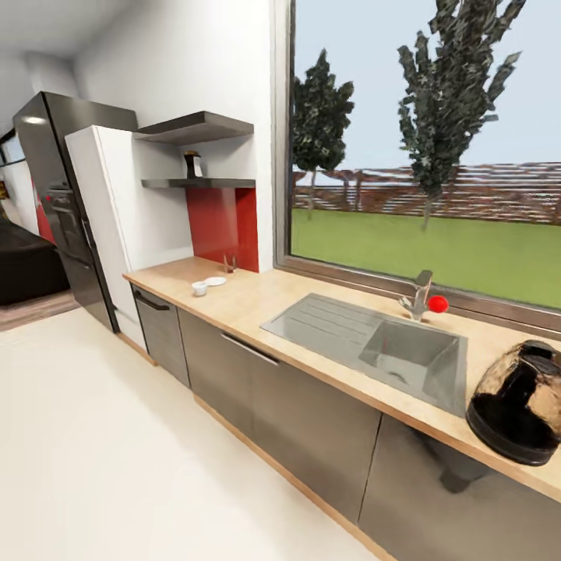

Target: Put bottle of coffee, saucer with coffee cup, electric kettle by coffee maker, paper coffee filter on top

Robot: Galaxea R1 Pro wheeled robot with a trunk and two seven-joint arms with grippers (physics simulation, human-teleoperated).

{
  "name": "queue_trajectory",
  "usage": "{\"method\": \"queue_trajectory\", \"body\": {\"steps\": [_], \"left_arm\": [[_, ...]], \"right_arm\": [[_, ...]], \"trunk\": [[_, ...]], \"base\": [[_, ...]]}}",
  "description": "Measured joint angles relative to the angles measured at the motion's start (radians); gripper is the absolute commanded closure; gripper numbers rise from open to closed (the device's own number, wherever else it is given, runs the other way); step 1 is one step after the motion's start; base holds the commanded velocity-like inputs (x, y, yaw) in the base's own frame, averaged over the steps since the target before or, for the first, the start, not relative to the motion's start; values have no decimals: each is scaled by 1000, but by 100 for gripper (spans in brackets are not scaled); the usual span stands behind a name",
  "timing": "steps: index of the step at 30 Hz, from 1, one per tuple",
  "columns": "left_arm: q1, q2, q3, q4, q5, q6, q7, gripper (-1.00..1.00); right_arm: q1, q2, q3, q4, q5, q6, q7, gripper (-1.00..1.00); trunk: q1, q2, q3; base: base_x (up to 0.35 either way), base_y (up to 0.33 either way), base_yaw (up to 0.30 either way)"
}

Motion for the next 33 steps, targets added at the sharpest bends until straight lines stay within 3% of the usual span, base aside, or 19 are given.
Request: {"method": "queue_trajectory", "body": {"steps": [12, 33], "left_arm": [[0, 1, 0, 0, 0, 0, 0, -100], [0, 0, 0, 0, 0, 1, 1, -100]], "right_arm": [[0, 1, 1, 5, 0, 0, 0, -100], [0, 2, 1, 7, 0, 0, 0, -100]], "trunk": [[0, 0, 0], [0, 0, 0]], "base": [[316, 137, 177], [239, 273, 271]]}}
